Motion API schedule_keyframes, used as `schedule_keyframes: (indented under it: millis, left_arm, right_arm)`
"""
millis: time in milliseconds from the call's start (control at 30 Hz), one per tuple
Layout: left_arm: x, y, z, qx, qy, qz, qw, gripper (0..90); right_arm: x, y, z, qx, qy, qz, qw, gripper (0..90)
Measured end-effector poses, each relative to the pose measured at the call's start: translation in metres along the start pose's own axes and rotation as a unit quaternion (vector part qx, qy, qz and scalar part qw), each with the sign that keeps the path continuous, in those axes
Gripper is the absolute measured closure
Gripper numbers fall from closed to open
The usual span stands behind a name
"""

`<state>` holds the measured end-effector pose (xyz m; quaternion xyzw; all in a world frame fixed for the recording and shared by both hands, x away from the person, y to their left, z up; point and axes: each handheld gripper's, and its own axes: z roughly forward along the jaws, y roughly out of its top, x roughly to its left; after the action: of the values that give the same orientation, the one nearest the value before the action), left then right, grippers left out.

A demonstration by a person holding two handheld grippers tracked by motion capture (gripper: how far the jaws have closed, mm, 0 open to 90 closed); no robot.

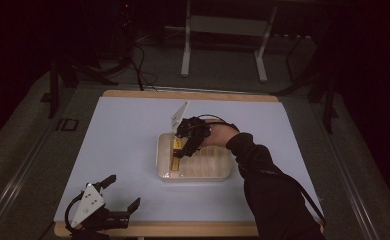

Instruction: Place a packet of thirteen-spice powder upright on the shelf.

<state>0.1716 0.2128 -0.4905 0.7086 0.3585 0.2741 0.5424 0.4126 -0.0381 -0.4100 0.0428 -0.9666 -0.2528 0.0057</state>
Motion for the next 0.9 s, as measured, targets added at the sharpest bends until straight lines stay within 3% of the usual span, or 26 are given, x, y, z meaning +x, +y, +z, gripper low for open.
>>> schedule_keyframes:
  millis: [267, 467, 900]
  left_arm:
    - [0.0, 0.0, 0.0, -0.001, 0.001, 0.0, 1.0, 0.1]
    - [0.0, 0.0, 0.0, -0.001, 0.001, -0.001, 1.0, 0.1]
    - [0.0, 0.0, 0.001, 0.0, 0.001, -0.001, 1.0, 0.1]
  right_arm:
    - [-0.002, -0.007, 0.011, -0.015, 0.004, 0.009, 0.9998, 31.9]
    - [0.001, -0.004, 0.011, -0.007, 0.001, 0.002, 1.0, 30.4]
    - [0.002, -0.005, -0.009, -0.019, -0.012, 0.022, 0.9995, 27.7]
